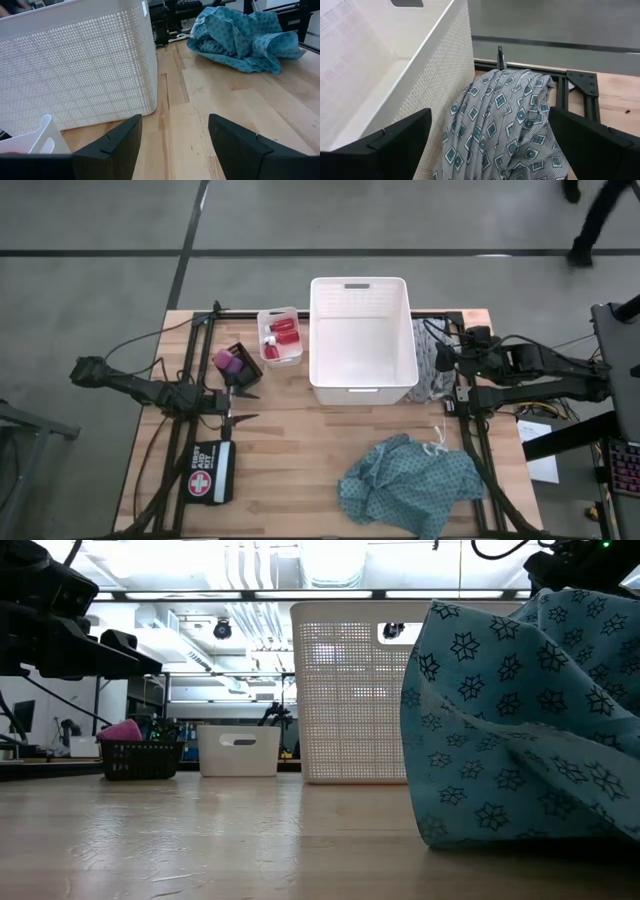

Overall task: Pick & Place Medicine items
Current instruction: Put the gray patient gown into the white laundry bin

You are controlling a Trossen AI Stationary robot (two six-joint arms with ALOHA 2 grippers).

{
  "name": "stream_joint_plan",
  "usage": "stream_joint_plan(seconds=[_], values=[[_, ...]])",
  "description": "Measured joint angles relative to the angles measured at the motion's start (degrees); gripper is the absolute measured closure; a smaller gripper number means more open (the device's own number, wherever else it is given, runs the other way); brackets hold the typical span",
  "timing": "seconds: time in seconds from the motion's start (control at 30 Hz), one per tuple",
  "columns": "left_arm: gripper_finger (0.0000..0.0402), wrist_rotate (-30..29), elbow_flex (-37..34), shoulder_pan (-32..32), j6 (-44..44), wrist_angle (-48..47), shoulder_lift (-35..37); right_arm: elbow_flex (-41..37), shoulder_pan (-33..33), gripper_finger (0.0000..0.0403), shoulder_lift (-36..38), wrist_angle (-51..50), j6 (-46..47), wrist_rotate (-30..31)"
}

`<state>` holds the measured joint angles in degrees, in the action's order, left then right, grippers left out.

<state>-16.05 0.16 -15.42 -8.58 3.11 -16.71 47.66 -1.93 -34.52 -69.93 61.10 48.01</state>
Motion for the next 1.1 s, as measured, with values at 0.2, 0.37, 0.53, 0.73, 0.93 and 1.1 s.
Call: stream_joint_plan(seconds=[0.2, 0.37, 0.53, 0.73, 0.93, 1.1], values=[[0.0167, 0.0, 0.0, 0.0, -0.2, 0.0, 0.0, 0.0, -2.6, 0.0003, -1.7, -0.3, 1.5, 0.1], [0.0167, 0.0, 0.0, 0.0, -0.2, 0.0, 0.0, -0.1, -8.3, 0.0003, -3.3, -0.6, 3.2, -2.3], [0.0166, 0.0, 0.0, 0.0, -0.2, 0.0, 0.0, -0.1, -17.3, 0.0003, -5.0, -0.5, 5.1, -9.8], [0.0167, 0.0, 0.0, 0.0, -0.2, 0.0, 0.0, -0.1, -30.0, 0.0003, -8.5, 2.7, -2.7, -20.0], [0.0167, 0.0, 0.0, 0.0, -0.2, 0.0, 0.0, -0.1, -40.7, 0.0003, -12.1, 8.0, -11.3, -32.1], [0.0167, 0.0, 0.0, 0.0, -0.2, 0.0, 0.0, -0.3, -45.5, 0.0003, -16.3, 9.0, -14.7, -37.7]])
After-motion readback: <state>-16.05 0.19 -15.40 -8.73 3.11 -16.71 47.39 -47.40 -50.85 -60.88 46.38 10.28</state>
